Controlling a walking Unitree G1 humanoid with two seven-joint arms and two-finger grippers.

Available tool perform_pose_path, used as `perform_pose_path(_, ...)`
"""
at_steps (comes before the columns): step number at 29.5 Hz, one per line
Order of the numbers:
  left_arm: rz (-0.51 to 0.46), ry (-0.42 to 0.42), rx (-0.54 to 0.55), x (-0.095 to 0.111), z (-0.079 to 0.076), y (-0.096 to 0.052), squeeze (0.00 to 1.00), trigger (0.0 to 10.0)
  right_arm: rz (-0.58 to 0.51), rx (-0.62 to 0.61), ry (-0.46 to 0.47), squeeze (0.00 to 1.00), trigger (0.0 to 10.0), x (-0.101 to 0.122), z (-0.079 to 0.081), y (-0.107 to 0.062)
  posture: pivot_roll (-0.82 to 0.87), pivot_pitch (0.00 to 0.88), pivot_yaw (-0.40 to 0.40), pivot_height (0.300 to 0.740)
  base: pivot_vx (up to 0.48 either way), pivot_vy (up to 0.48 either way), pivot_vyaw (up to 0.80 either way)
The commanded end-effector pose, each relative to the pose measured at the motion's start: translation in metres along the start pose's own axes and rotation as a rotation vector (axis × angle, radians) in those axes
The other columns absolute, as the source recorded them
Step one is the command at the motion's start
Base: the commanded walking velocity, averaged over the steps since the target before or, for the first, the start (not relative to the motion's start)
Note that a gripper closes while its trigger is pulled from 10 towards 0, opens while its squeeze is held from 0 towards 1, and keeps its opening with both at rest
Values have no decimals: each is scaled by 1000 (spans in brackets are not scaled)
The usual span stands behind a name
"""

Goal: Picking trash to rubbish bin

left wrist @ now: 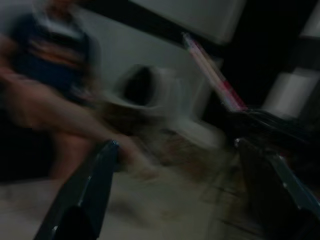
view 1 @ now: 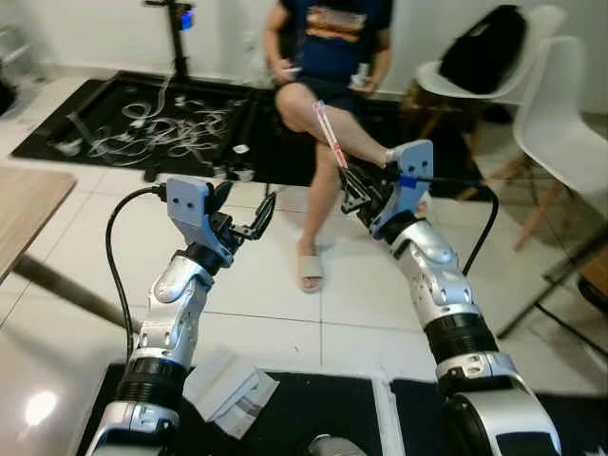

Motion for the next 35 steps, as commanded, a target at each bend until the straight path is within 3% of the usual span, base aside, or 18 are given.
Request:
perform_pose_path(1,-22,-126,-60,-1,-7,-2,0,10000,3,-10,8,0,10000,0,-3,-2,30,0,-30,740,0,0,-800)
perform_pose_path(5,-61,-274,-140,-1,-13,-6,0,10000,4,-9,8,0,10000,0,-4,-2,26,0,-34,740,0,0,-800)
perform_pose_path(9,-72,-348,-136,-3,-9,-9,0,10000,6,-8,9,0,10000,-1,-4,-2,26,0,-36,740,0,0,-800)
perform_pose_path(35,-43,-360,-160,-4,-7,-12,0,10000,8,-4,15,0,10000,-2,-3,-1,28,0,-36,740,0,0,-800)
Point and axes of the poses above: a point about 5 cm out from each wrist's last joint towards the gripper, its own y axis pointing out of the wrist towards the gripper, its own x axis along the axis of the wrist's last joint, z = x × y, the point moved 2 cm from there along y, pointing out of the wrist towards the gripper, and after that the axes turned 6 degrees about y, right-handed, at the moved point
